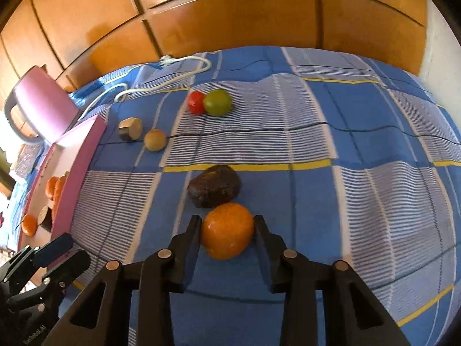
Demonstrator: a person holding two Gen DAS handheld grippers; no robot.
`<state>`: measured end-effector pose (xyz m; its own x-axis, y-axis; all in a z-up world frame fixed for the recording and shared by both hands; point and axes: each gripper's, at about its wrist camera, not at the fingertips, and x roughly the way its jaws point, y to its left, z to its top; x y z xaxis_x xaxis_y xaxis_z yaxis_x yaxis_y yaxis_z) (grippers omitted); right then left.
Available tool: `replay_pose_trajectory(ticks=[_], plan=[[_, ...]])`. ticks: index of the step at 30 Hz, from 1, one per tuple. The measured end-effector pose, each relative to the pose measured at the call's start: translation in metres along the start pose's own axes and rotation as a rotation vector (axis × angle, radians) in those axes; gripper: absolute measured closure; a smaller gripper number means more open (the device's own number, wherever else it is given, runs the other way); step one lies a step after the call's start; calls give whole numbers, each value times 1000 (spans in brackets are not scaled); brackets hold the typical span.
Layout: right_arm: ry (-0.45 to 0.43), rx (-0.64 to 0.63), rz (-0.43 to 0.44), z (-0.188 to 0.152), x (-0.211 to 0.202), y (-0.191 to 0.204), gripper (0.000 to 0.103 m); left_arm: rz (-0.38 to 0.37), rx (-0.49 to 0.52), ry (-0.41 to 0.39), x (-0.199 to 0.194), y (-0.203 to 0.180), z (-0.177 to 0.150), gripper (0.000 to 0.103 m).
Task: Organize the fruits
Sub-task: 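Grasp the orange beside the avocado with the right gripper, then grasp the dark avocado with the left gripper while the right gripper holds the orange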
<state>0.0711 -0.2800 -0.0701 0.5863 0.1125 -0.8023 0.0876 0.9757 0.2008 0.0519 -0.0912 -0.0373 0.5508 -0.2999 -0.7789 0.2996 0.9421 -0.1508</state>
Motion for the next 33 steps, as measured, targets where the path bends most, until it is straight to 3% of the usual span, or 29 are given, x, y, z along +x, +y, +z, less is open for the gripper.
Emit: replay_pose_trajectory(ticks=[17, 33], plan=[[-85, 78, -183, 4, -5, -45, 67, -88, 66, 10, 18, -35, 17, 57], [-126, 79, -181, 10, -2, -67, 68, -148, 140, 6, 54, -88, 43, 51]])
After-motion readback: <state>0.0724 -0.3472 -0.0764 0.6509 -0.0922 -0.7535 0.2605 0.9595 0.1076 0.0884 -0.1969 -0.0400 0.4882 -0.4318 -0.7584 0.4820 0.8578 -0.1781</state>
